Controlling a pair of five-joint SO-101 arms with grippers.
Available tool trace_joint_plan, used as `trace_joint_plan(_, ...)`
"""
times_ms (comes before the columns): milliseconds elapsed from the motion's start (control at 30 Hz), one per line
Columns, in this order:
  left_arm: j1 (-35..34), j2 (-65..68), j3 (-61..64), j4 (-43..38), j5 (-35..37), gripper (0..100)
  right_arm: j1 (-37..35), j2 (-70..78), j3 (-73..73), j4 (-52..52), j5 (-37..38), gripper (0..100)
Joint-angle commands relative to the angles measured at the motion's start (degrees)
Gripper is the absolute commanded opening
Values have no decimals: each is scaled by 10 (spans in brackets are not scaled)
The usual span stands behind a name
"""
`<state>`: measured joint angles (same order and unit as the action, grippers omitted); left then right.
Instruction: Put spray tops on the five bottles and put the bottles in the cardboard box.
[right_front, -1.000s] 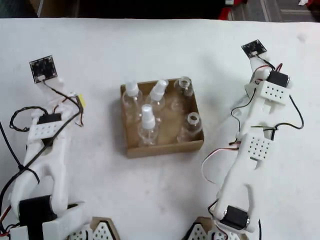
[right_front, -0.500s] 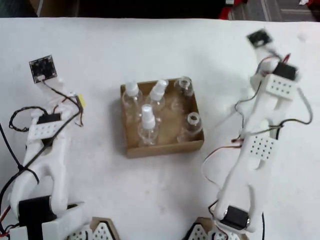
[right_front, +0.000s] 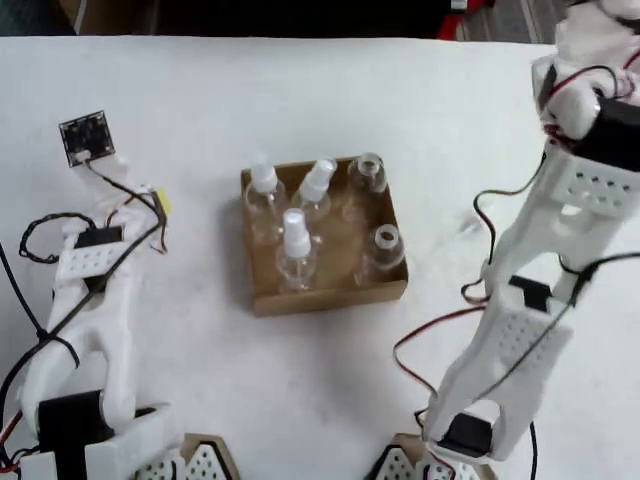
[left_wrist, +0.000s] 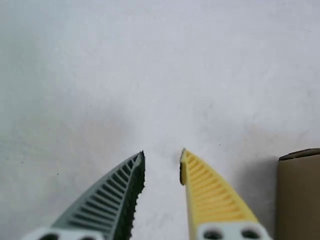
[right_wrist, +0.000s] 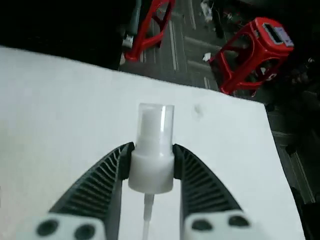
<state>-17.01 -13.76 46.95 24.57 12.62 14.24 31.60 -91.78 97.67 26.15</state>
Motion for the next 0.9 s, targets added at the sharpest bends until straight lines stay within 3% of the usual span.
trace_joint_plan(0, 5, -1, -27, -4, -7, 117, 9, -140, 102, 17, -25, 15)
trace_joint_plan(367, 5, -1, -27, -4, -7, 117, -75, -478, 552, -25, -28, 16)
trace_joint_plan(600, 5, -2, -27, -4, -7, 117, -116, -604, 796, -244, -141, 15)
trace_joint_plan(867, 6, -4, -29, -4, -6, 117, -225, -692, 1047, -505, -161, 17)
